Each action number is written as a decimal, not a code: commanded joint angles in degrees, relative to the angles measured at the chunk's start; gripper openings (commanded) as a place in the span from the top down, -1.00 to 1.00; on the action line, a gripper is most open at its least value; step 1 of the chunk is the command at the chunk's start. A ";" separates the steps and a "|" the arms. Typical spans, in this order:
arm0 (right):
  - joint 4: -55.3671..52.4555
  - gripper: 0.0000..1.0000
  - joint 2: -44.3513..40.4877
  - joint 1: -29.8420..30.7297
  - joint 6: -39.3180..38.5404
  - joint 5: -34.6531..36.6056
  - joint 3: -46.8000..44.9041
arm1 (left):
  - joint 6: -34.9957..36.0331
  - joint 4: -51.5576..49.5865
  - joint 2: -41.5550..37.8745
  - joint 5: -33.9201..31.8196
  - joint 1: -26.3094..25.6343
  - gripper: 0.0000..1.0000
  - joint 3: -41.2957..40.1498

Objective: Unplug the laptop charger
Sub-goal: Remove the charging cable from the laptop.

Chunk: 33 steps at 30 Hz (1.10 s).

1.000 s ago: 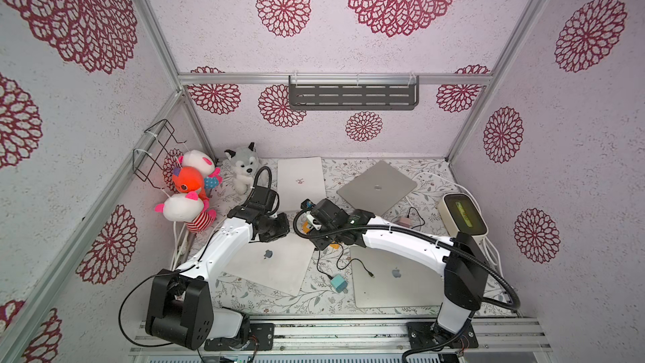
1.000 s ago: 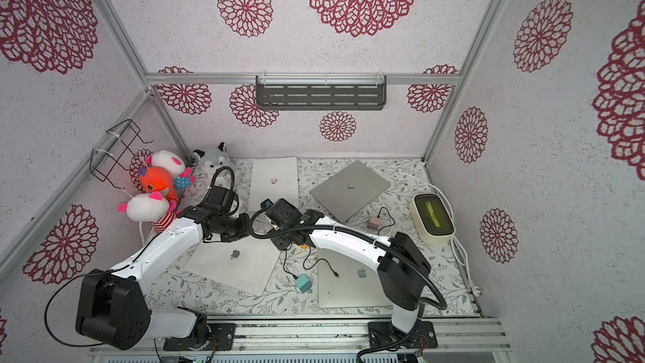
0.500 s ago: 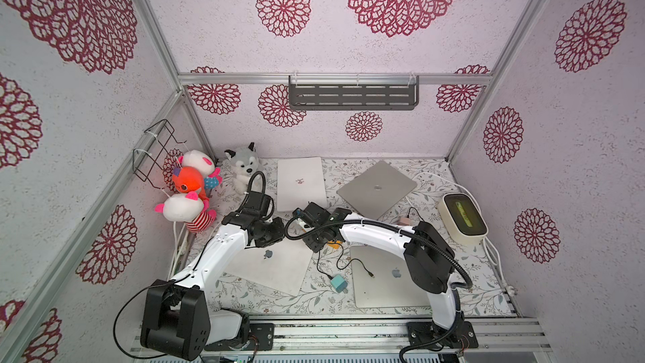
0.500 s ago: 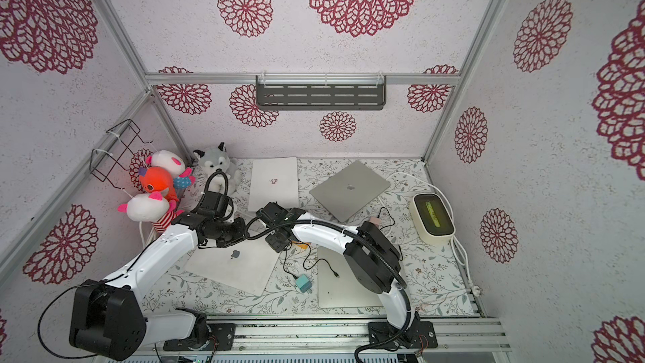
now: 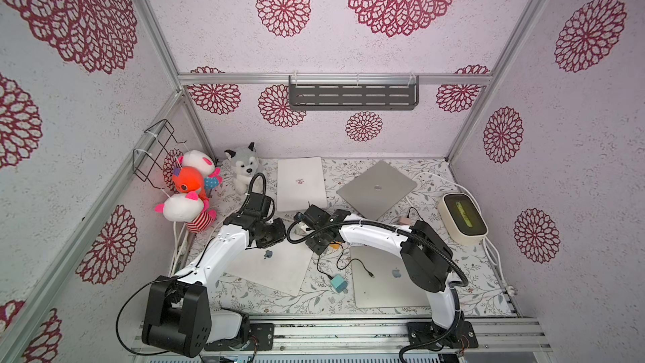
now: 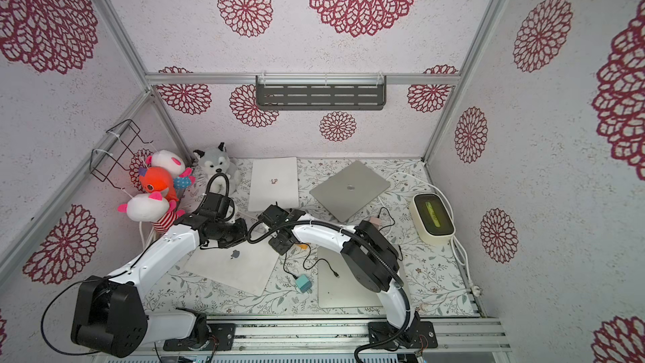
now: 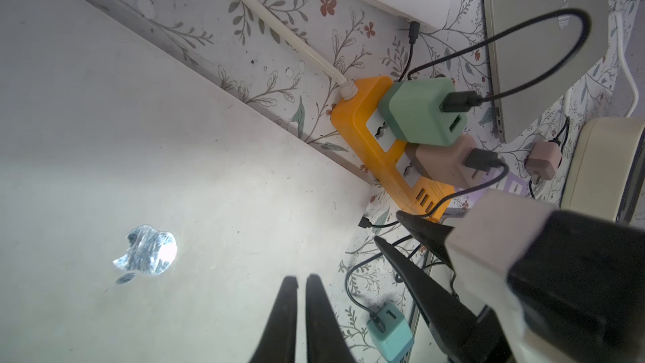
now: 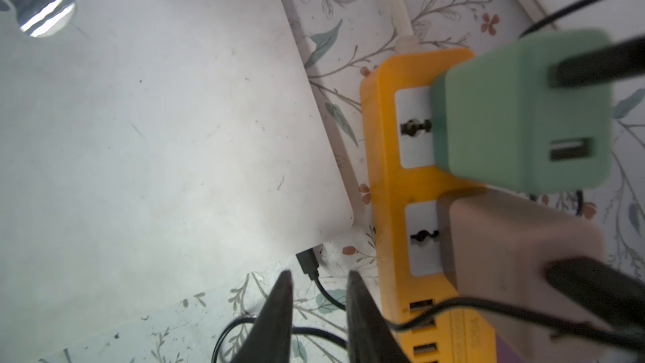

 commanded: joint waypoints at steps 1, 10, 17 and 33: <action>-0.89 0.42 0.49 -0.24 -1.75 -0.47 -0.53 | -0.85 1.85 0.48 0.48 0.33 0.77 -0.42; 1.25 0.51 0.06 -0.10 -2.23 -0.38 -3.22 | -1.03 2.38 0.92 0.65 0.31 0.76 -0.94; 1.70 0.54 0.45 0.10 -2.44 -0.36 -3.16 | -1.31 2.97 0.99 0.87 0.26 0.76 -1.56; 2.22 0.58 2.06 0.33 -3.49 -0.86 -2.85 | -2.07 4.59 2.05 1.40 -0.46 0.76 -2.44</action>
